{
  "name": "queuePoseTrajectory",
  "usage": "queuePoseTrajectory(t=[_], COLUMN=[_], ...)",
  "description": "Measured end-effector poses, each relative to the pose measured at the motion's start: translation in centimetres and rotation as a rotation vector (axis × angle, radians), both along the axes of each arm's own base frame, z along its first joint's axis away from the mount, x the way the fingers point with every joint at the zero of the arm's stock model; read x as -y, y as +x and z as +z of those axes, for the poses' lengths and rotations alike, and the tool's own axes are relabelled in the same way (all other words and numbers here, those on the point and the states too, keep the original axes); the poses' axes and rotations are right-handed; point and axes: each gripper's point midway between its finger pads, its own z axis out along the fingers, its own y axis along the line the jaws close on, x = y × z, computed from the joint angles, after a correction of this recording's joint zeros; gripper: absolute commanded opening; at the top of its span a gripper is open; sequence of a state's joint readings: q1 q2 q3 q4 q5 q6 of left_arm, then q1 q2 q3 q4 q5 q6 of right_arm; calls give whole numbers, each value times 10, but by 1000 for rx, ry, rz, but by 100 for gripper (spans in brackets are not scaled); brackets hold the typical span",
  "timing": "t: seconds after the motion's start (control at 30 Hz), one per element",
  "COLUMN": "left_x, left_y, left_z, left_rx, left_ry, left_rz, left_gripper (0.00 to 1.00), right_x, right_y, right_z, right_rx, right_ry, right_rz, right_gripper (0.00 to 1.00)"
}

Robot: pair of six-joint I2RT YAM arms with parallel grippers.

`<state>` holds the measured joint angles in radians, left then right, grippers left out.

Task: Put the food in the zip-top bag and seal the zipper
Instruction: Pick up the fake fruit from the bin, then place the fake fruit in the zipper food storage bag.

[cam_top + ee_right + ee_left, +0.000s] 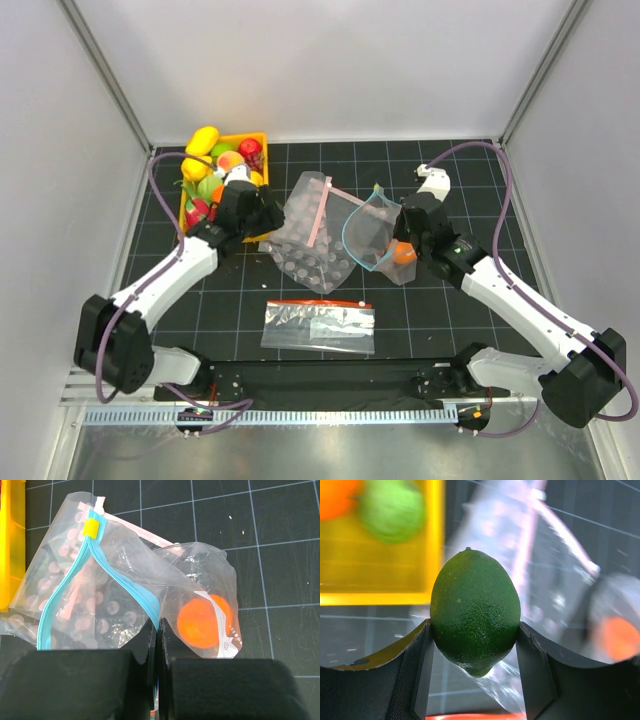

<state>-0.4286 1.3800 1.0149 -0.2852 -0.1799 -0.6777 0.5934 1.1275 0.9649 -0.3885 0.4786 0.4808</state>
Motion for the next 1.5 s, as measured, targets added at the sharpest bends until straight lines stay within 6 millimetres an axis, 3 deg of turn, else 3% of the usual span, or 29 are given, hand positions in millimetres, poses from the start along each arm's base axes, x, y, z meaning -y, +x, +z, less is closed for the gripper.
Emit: queuePoseTrajectory(t=[0.13, 0.3, 0.4, 0.53, 0.7, 0.9, 0.97, 1.0, 1.33, 1.5], left_x=[52, 137, 167, 190, 213, 234, 236, 237, 230, 218], left_y=[-29, -78, -103, -123, -117, -105, -105, -105, -107, -109], left_z=[28, 86, 106, 112, 85, 48, 43, 42, 51, 80], left_rx=[108, 318, 410, 477, 438, 343, 328, 322, 335, 394], left_ry=[-78, -173, -187, -171, -107, -22, -3, 6, 46, 31], left_rz=[-181, -483, -607, -707, -757, -779, -783, -784, -760, -740], left_gripper=[37, 36, 39, 41, 41, 59, 81, 99, 100, 100], right_x=[-2, -4, -6, -8, -10, -9, -9, -9, -9, -9], right_y=[-1, -1, -1, -1, -1, -3, -3, -4, -4, -4], right_z=[0, -1, -1, 1, 1, -3, -3, -3, -3, -3], right_rx=[-3, -7, -8, -4, -4, -3, -2, -2, -1, -1], right_ry=[5, 11, 17, 26, 32, 34, 34, 34, 38, 41], right_rz=[9, 20, 28, 38, 46, 46, 46, 46, 45, 43], right_gripper=[1, 1, 1, 1, 1, 1, 1, 1, 1, 1])
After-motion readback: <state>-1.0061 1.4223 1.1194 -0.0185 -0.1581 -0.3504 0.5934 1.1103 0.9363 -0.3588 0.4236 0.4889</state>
